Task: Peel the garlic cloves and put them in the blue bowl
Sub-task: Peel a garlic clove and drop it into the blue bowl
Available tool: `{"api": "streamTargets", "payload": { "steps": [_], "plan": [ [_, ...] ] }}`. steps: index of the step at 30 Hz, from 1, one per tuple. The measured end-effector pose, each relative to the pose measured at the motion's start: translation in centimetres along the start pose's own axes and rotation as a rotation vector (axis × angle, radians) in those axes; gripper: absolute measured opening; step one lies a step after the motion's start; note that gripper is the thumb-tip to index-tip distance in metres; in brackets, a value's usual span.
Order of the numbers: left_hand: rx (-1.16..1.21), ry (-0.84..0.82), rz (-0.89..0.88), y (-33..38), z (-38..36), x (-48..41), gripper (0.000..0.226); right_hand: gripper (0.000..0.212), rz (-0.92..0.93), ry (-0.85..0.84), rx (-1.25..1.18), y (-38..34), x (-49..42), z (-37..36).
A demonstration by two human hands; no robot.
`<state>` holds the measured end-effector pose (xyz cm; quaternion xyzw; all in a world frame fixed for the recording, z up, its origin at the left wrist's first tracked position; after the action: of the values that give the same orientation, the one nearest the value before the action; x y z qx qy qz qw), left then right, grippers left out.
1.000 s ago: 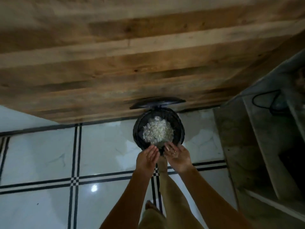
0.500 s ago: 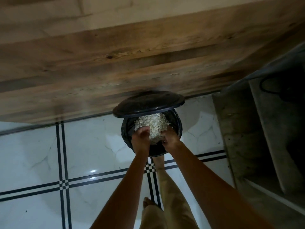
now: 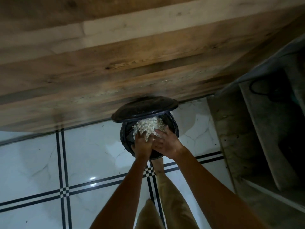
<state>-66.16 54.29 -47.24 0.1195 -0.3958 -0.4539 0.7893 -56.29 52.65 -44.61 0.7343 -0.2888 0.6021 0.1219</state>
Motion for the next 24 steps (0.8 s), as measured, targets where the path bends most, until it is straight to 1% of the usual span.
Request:
{"api": "streamTargets", "payload": {
  "steps": [1,2,4,5,6,8,9,11,13,14,17,19,21,22,24],
  "plan": [
    [0.105,0.061,0.059,0.1,1.8,0.2,0.038,0.052,0.037,0.014,0.067,-0.2,1.2,0.6],
    [0.205,0.049,0.078,0.7,3.0,0.8,0.032,0.045,0.09,0.054,0.138,-0.4,2.9,1.4],
    [0.237,-0.023,0.012,2.5,4.8,3.2,0.021,0.037,0.187,0.184,0.292,-0.9,6.1,3.4],
    [0.243,-0.056,-0.059,4.6,6.3,5.5,0.019,0.035,0.247,0.231,0.363,-1.3,8.7,4.4],
    [0.233,-0.077,-0.12,6.0,7.0,7.2,0.019,0.033,0.294,0.246,0.421,-1.6,10.9,5.1],
    [0.21,-0.099,-0.227,9.5,8.3,11.9,0.019,0.03,0.386,0.228,0.449,-2.0,17.2,7.3],
    [0.208,-0.112,-0.281,11.6,8.8,14.3,0.018,0.029,0.435,0.208,0.426,-2.2,20.3,8.5],
    [0.21,-0.179,-0.396,16.6,8.8,20.1,0.017,0.03,0.565,0.22,0.307,-2.7,27.1,13.1],
    [0.206,-0.282,-0.483,22.2,7.3,25.8,0.016,0.028,0.684,0.308,0.129,-3.6,33.4,18.8],
    [0.178,-0.335,-0.543,24.8,6.1,28.4,0.016,0.028,0.728,0.361,0.029,-4.1,36.0,21.5],
    [0.093,-0.539,-0.816,33.8,0.4,39.8,0.015,0.024,0.904,0.552,-0.234,-4.3,46.1,31.5],
    [0.074,-0.614,-0.948,37.7,-3.2,46.2,0.016,0.023,0.975,0.638,-0.325,-3.8,51.0,36.4],
    [0.022,-0.741,-1.067,39.9,-8.6,54.5,0.017,0.021,1.036,0.773,-0.403,-1.7,55.4,43.8],
    [-0.024,-0.827,-1.113,40.2,-11.8,58.8,0.019,0.022,1.057,0.869,-0.444,-0.1,57.4,48.1],
    [-0.1,-0.93,-1.155,40.6,-16.7,64.2,0.022,0.021,1.07,1.053,-0.418,2.0,59.7,54.1]
  ]
}}
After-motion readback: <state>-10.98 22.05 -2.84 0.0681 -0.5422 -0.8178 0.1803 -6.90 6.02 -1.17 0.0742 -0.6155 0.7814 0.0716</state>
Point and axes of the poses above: each hand's wrist, its own x-axis away from the middle knuckle, its own z-axis out of the back of the hand, y = z × x, the point moved 8 cm from there along -x, towards the middle knuckle, and after that the axes turned 9 degrees about y, right-handed, at the moved point
